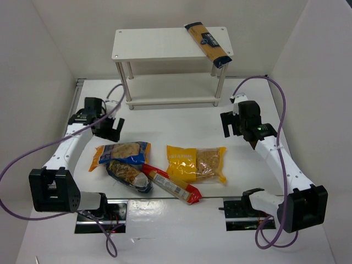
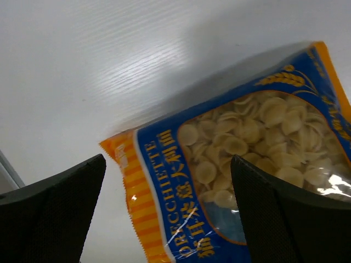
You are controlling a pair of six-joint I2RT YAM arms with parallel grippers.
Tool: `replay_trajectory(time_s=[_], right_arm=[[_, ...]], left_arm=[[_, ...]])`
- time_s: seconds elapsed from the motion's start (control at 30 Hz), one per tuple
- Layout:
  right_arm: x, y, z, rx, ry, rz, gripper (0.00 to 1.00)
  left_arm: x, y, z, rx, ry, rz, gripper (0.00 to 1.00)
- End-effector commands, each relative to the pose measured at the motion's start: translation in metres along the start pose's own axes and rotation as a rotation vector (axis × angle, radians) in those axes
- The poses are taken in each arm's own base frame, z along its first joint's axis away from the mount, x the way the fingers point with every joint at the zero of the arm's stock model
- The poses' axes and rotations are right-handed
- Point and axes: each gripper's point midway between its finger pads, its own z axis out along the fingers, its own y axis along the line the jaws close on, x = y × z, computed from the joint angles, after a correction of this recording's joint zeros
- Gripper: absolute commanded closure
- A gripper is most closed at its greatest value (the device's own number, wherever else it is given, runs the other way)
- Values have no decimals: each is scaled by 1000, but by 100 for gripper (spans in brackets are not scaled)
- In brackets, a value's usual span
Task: Place and organize the pasta boxes and bags onto the shelf
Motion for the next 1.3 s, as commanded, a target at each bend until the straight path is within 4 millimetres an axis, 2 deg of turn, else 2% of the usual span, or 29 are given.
replay_trajectory(time_s=[0.0,0.07,0.23,0.33,0.53,0.57,0.67,0.73,0.8,0.83,0.97,1.2,1.27], right_arm=[[-5,-3,-1,7,-24,1,1],[-3,-4,1,17,-14,0,1],[-1,-3,3,16,-5,-2,1],[1,-3,6,15,4,-3,1],[5,-4,7,24,14,-5,1],[6,-3,9,23,22,-6,1],[6,-3,9,23,23,-6,1],[6,-3,9,23,23,-6,1],[6,-3,9,23,23,-6,1],[6,-3,9,23,23,-6,1],[8,-3,11,22,32,-8,1],[8,-3,11,22,32,-8,1],[10,-2,13,21,41,-10,1]], left_arm=[[5,-12,1,-36,53,271,0],[8,-26,2,-13,74,401,0],[11,-54,-1,44,71,571,1],[11,-72,-15,99,32,663,2],[-5,-98,-74,191,-92,796,2],[-5,-103,-83,208,-113,817,2],[7,-112,-94,268,-91,874,4],[18,-118,-96,323,-67,902,7],[20,-121,-97,344,-66,914,8],[32,-123,-92,380,-25,921,8],[47,-128,-75,414,47,934,8],[51,-132,-53,406,73,933,8],[57,-132,-46,417,109,931,8]])
